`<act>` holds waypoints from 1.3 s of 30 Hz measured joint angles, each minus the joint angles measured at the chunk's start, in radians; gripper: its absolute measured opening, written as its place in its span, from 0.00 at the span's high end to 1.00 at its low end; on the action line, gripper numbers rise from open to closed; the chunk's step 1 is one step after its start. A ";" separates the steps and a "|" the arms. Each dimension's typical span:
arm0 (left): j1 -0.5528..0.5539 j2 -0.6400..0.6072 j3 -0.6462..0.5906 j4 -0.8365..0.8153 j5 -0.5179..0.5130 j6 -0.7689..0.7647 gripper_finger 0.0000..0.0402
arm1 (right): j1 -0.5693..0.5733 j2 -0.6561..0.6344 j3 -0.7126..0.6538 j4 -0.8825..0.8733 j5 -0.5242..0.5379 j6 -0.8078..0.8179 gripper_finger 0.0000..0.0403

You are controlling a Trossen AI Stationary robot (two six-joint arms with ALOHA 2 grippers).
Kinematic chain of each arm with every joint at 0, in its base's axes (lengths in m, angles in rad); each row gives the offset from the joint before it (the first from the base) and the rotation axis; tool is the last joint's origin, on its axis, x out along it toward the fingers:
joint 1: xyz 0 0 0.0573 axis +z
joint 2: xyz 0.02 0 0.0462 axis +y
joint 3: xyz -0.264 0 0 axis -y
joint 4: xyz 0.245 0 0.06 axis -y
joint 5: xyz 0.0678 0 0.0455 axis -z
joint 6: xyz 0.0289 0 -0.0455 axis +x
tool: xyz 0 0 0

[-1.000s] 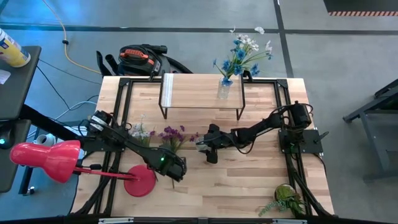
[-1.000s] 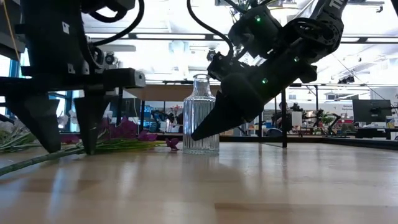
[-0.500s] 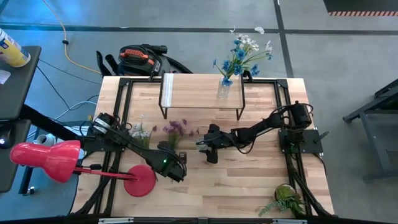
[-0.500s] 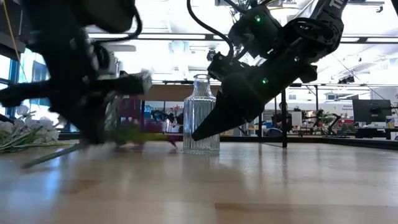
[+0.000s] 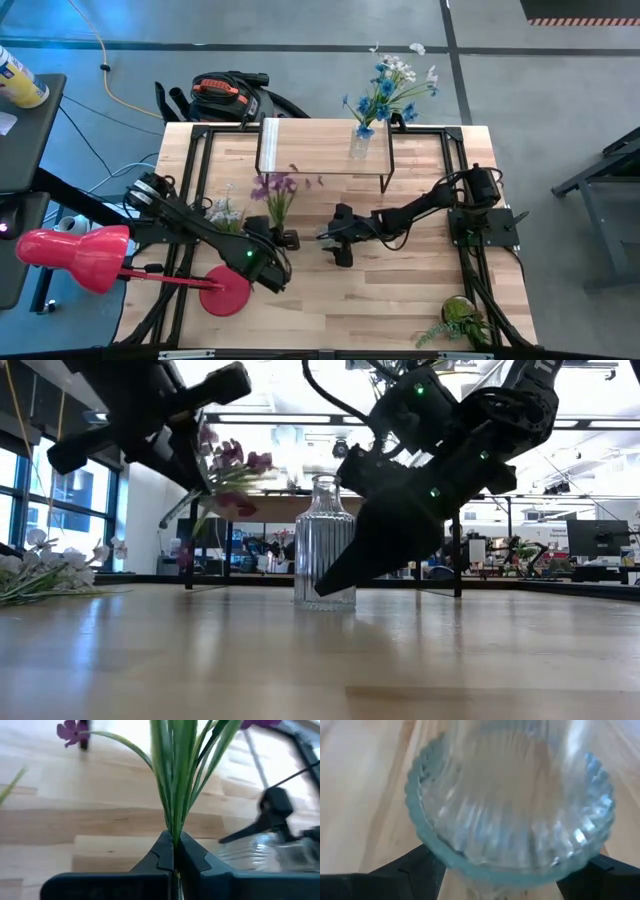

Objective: Pick and place flowers into a vace then onto a shelf
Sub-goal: Put the violet flowers into the transparent vase

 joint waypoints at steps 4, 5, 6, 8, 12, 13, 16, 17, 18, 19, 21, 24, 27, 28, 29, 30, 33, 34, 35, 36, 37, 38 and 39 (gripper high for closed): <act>0.001 -0.005 0.000 0.011 -0.027 -0.002 0.89 | 0.000 0.000 -0.001 0.018 0.006 -0.040 0.22; 0.001 -0.005 0.000 0.011 -0.030 -0.002 0.89 | 0.000 0.000 -0.001 0.033 0.013 -0.055 0.22; 0.001 -0.005 -0.001 0.010 -0.029 -0.002 0.89 | 0.000 0.000 -0.001 0.055 0.027 -0.070 0.22; 0.001 -0.005 -0.001 0.016 -0.030 -0.002 0.90 | 0.000 0.000 0.000 0.113 0.050 -0.093 0.22; 0.000 -0.005 -0.001 0.018 -0.035 -0.002 0.90 | -0.001 0.000 0.000 0.202 0.056 -0.097 0.22; 0.000 -0.005 -0.001 0.017 -0.035 -0.002 0.90 | -0.001 0.000 0.001 0.212 0.062 -0.096 0.22; 0.001 -0.005 -0.001 0.017 -0.036 -0.002 0.89 | -0.001 0.000 0.001 0.217 0.073 -0.095 0.22; 0.001 -0.005 -0.001 0.017 -0.036 -0.001 0.89 | -0.001 0.000 0.001 0.217 0.083 -0.095 0.22; 0.000 -0.005 -0.001 0.017 -0.036 -0.001 0.89 | -0.001 0.000 0.001 0.217 0.098 -0.095 0.22; 0.000 -0.005 -0.001 0.016 -0.036 0.000 0.90 | 0.000 0.000 0.001 0.218 0.111 -0.095 0.22; 0.000 -0.005 -0.001 0.015 -0.035 0.000 0.90 | 0.000 -0.001 0.001 0.217 0.143 -0.092 0.22; 0.000 -0.005 -0.001 0.013 -0.035 0.001 0.90 | 0.003 -0.013 0.001 0.213 0.167 -0.060 0.22; 0.000 -0.005 -0.001 0.010 -0.030 0.001 0.88 | 0.018 -0.018 -0.010 0.216 0.187 -0.032 0.22; 0.000 -0.005 -0.001 0.011 -0.028 0.003 0.88 | 0.021 -0.018 -0.016 0.209 0.197 -0.024 0.22; 0.000 -0.005 -0.001 0.011 -0.025 0.008 0.88 | 0.025 -0.018 -0.024 0.203 0.202 -0.018 0.22; 0.000 -0.005 -0.001 0.010 -0.025 0.013 0.88 | 0.026 -0.018 -0.033 0.201 0.205 -0.011 0.22; 0.000 -0.005 0.000 0.010 -0.024 0.032 0.90 | 0.035 -0.019 -0.063 0.196 0.229 0.026 0.22; 0.000 -0.005 0.000 0.011 -0.025 0.033 0.90 | 0.038 -0.024 -0.076 0.195 0.240 0.038 0.22; 0.000 -0.005 0.000 0.011 -0.024 0.034 0.90 | 0.043 -0.028 -0.090 0.196 0.255 0.049 0.22; 0.000 -0.005 0.000 0.010 -0.023 0.035 0.89 | 0.048 -0.030 -0.100 0.208 0.269 0.059 0.22; 0.000 -0.005 0.000 0.012 -0.021 0.035 0.89 | 0.050 -0.035 -0.109 0.217 0.278 0.064 0.22; 0.000 -0.005 0.000 0.011 -0.018 0.035 0.88 | 0.053 -0.039 -0.119 0.221 0.283 0.065 0.22; 0.000 -0.005 0.000 0.010 -0.015 0.035 0.87 | 0.055 -0.040 -0.125 0.222 0.286 0.066 0.22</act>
